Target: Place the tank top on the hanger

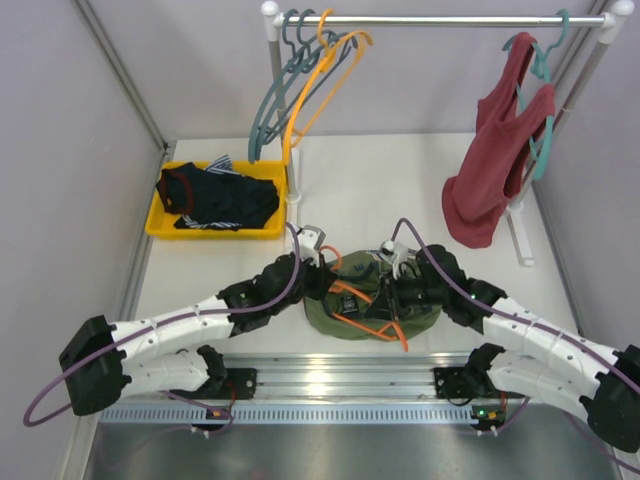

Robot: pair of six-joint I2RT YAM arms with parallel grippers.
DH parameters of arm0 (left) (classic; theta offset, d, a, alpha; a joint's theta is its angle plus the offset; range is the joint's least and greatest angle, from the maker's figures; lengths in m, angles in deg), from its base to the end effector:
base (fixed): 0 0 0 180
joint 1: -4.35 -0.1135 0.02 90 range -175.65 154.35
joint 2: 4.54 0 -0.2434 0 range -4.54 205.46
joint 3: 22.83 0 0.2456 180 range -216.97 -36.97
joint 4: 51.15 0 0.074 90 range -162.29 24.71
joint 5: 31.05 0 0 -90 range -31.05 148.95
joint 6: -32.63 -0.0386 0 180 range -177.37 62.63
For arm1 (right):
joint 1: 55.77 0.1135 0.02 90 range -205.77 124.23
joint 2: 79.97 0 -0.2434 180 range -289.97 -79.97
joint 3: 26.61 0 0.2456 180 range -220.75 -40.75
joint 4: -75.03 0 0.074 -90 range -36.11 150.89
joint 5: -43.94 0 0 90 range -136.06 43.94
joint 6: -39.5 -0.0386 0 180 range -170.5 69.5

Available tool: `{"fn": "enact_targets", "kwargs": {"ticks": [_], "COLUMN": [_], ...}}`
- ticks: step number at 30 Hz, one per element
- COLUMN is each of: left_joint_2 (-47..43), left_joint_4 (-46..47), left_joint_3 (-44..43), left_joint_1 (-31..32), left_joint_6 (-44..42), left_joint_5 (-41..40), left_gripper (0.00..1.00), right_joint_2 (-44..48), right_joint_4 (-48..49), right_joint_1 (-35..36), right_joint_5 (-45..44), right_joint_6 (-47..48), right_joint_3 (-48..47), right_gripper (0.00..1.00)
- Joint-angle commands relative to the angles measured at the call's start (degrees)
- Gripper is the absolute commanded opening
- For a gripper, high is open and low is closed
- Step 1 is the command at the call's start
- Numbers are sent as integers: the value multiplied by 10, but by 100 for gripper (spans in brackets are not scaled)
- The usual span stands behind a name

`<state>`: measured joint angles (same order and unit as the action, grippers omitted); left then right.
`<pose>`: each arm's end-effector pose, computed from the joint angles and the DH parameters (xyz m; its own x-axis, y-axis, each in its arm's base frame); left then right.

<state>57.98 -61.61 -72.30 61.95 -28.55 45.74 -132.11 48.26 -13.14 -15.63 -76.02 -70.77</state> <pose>0.1410 -0.2057 0.2295 -0.5294 -0.0417 -0.8474 0.5188 0.7744 -0.3622 0.1354 0.1512 0.2104 -0.7620 -0.1965 -0.6171 -0.6226 0.4845 0.6145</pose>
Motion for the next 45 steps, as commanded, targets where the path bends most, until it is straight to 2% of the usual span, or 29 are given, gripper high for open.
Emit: {"fn": "enact_targets", "kwargs": {"ticks": [1, 2, 4, 5, 9, 11, 15, 22, 26, 32, 36, 45], "left_joint_2": [-10, -11, -20, -22, -37, -45, -52, -52, -51, -51, -53, -62], "left_joint_4": [50, 49, 50, 50, 42, 42, 41, 42, 42, 37, 33, 33], "left_joint_3": [6, 8, 13, 16, 28, 32, 34, 35, 36, 32, 33, 36], "left_joint_1": [3, 2, 3, 3, 3, 3, 3, 3, 3, 2, 3, 3], "left_joint_6": [-12, -14, -19, -21, -25, -25, -25, -25, -24, -24, -24, -23], "left_joint_5": [2, 2, 2, 3, -5, -7, -10, -10, -13, -16, -18, -35], "left_gripper": [0, 0, 0, 0, 0, 0, 0, 0, 0, 0, 0, 0], "right_joint_2": [-7, -7, -3, -1, 31, 42, 50, -26, -75, -140, -159, -194], "right_joint_4": [-45, -61, -80, -105, -155, -175, -225, -292, -305, -332, -358, -363], "right_joint_1": [8, 8, 8, 8, 8, 8, 8, 19, 63, 121, 144, 163], "right_joint_5": [-67, -76, -105, -120, -199, -223, -296, -364, -418, -488, -520, -524], "right_joint_6": [7, 5, -1, -3, -17, -25, -32, -18, -17, -29, -45, -52], "right_joint_3": [-40, -46, -54, -65, -100, -127, -177, -237, -261, -283, -290, -279], "right_gripper": [18, 26, 35, 44, 59, 61, 60, 35, 29, 27, 30, 37]}}
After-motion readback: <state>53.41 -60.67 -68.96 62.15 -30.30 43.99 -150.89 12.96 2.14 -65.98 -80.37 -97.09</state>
